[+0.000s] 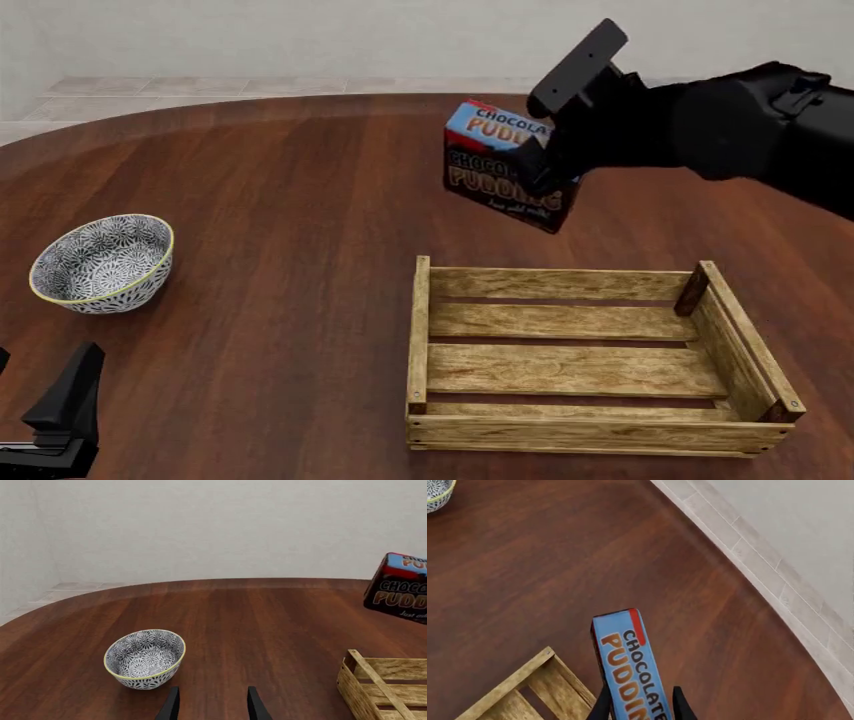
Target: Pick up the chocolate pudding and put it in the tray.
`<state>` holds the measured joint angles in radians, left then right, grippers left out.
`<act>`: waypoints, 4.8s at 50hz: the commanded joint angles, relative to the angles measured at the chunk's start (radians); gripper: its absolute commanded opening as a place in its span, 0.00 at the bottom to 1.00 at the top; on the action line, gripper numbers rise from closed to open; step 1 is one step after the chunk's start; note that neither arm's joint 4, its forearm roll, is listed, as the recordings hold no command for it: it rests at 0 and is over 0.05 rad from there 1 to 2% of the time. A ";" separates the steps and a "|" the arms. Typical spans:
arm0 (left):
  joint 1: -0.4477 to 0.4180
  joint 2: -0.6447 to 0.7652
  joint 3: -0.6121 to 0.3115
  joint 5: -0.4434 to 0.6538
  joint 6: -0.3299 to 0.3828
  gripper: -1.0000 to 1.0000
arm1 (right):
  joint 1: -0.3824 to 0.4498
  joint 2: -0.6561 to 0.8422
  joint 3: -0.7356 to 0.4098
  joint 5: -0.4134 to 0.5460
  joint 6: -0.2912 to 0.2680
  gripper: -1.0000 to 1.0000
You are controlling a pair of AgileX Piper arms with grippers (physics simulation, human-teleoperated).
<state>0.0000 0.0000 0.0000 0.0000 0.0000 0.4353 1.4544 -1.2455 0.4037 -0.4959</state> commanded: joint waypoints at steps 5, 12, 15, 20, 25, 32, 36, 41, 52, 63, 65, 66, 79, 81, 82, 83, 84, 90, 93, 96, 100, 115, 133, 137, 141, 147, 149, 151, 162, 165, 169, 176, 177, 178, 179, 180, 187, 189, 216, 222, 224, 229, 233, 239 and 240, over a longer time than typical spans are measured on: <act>0.000 0.000 0.000 0.000 0.000 1.00 | 0.013 -0.097 0.104 -0.001 0.011 0.00; 0.000 0.000 0.000 0.000 0.000 1.00 | 0.029 -0.131 0.158 -0.013 0.012 0.00; 0.000 0.000 0.000 0.000 0.000 1.00 | 0.032 -0.140 0.173 -0.015 0.014 0.00; 0.000 0.000 0.000 0.000 0.000 1.00 | 0.032 -0.160 0.198 -0.017 0.015 0.00; 0.000 0.000 0.000 0.000 0.000 1.00 | 0.032 -0.193 0.223 -0.010 0.014 0.00; 0.000 0.000 0.000 0.000 0.000 1.00 | 0.030 -0.222 0.263 -0.013 0.013 0.00; 0.000 0.000 0.000 0.000 0.000 1.00 | 0.027 -0.237 0.284 -0.017 0.017 0.00; 0.000 0.000 0.000 0.000 0.000 1.00 | 0.021 -0.254 0.309 -0.020 0.019 0.00; 0.000 0.000 0.000 0.000 0.000 1.00 | 0.016 -0.278 0.346 -0.020 0.019 0.00; 0.000 0.000 0.000 0.000 0.000 1.00 | 0.019 -0.304 0.375 -0.012 0.026 0.00; 0.000 0.000 0.000 0.000 0.000 1.00 | 0.022 -0.309 0.386 -0.015 0.027 0.00; 0.000 0.000 0.000 0.000 0.000 1.00 | 0.023 -0.314 0.390 -0.014 0.028 0.00; 0.000 0.000 0.000 0.000 0.000 1.00 | 0.029 -0.344 0.430 -0.007 0.032 0.00; 0.000 0.000 0.000 0.000 0.000 1.00 | 0.028 -0.347 0.438 -0.010 0.034 0.00; 0.000 0.000 0.000 0.000 0.000 1.00 | 0.028 -0.349 0.438 -0.008 0.036 0.00; 0.000 0.000 0.000 0.000 0.000 1.00 | 0.028 -0.352 0.443 -0.008 0.036 0.00; 0.000 0.000 0.000 0.000 0.000 1.00 | 0.028 -0.354 0.445 -0.009 0.038 0.00; 0.000 0.000 0.000 0.000 0.000 1.00 | 0.033 -0.360 0.466 -0.019 0.048 0.00; 0.000 0.000 0.000 0.000 0.000 1.00 | 0.033 -0.357 0.474 -0.029 0.049 0.00; 0.000 0.000 0.000 0.000 0.000 1.00 | 0.039 -0.356 0.480 -0.035 0.056 0.00; 0.000 0.000 0.000 0.000 0.000 1.00 | 0.043 -0.349 0.497 -0.054 0.067 0.00; 0.000 0.000 0.000 0.000 0.000 1.00 | 0.053 -0.344 0.548 -0.099 0.099 0.00; 0.000 0.000 0.000 0.000 0.000 1.00 | 0.065 -0.324 0.572 -0.130 0.127 0.00; 0.000 0.000 0.000 0.000 0.000 1.00 | 0.066 -0.316 0.570 -0.134 0.145 0.00; 0.000 0.000 0.000 0.000 0.000 1.00 | 0.067 -0.304 0.583 -0.155 0.151 0.00; 0.000 0.000 0.000 0.000 0.000 1.00 | 0.069 -0.292 0.589 -0.170 0.165 0.00; 0.000 0.000 0.000 0.000 0.000 1.00 | 0.071 -0.292 0.590 -0.172 0.172 0.00; 0.000 0.000 0.000 0.000 0.000 1.00 | 0.071 -0.292 0.593 -0.177 0.174 0.00; 0.000 0.000 0.000 0.000 0.000 1.00 | 0.074 -0.278 0.618 -0.211 0.189 0.00; 0.000 0.000 0.000 0.000 0.000 1.00 | 0.074 -0.279 0.615 -0.207 0.192 0.00; 0.000 0.000 0.000 0.000 0.000 1.00 | 0.073 -0.276 0.617 -0.211 0.192 0.00; 0.000 0.000 0.000 0.000 0.000 1.00 | 0.079 -0.270 0.628 -0.225 0.195 0.00; 0.000 0.000 0.000 0.000 0.000 1.00 | 0.079 -0.269 0.627 -0.225 0.197 0.00; 0.000 0.000 0.000 0.000 0.000 1.00 | 0.079 -0.269 0.626 -0.226 0.199 0.00; 0.000 0.000 0.000 0.000 0.000 1.00 | 0.079 -0.269 0.626 -0.226 0.199 0.00; 0.000 0.000 0.000 0.000 0.000 1.00 | 0.079 -0.265 0.630 -0.232 0.198 0.00; 0.000 0.000 0.000 0.000 0.000 1.00 | 0.080 -0.255 0.627 -0.239 0.202 0.00; 0.000 0.000 0.000 0.000 0.000 1.00 | 0.078 -0.245 0.629 -0.250 0.204 0.00; 0.000 0.000 0.000 0.000 0.000 1.00 | 0.085 -0.192 0.639 -0.297 0.221 0.00; 0.000 0.000 0.000 0.000 0.000 1.00 | 0.090 -0.181 0.636 -0.302 0.221 0.00; 0.000 0.000 0.000 0.000 0.000 1.00 | 0.090 -0.177 0.635 -0.305 0.222 0.00; 0.000 0.000 0.000 0.000 0.000 1.00 | 0.093 -0.170 0.637 -0.312 0.223 0.00; 0.000 0.000 0.000 0.000 0.000 1.00 | 0.094 -0.168 0.639 -0.315 0.226 0.00; 0.000 0.000 0.000 0.000 0.000 1.00 | 0.094 -0.160 0.644 -0.323 0.227 0.00; 0.000 0.000 0.000 0.000 0.000 1.00 | 0.095 -0.159 0.644 -0.324 0.228 0.00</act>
<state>0.0000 0.0000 0.0000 0.0000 0.0000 0.5275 1.2843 -0.6038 0.0919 -0.2923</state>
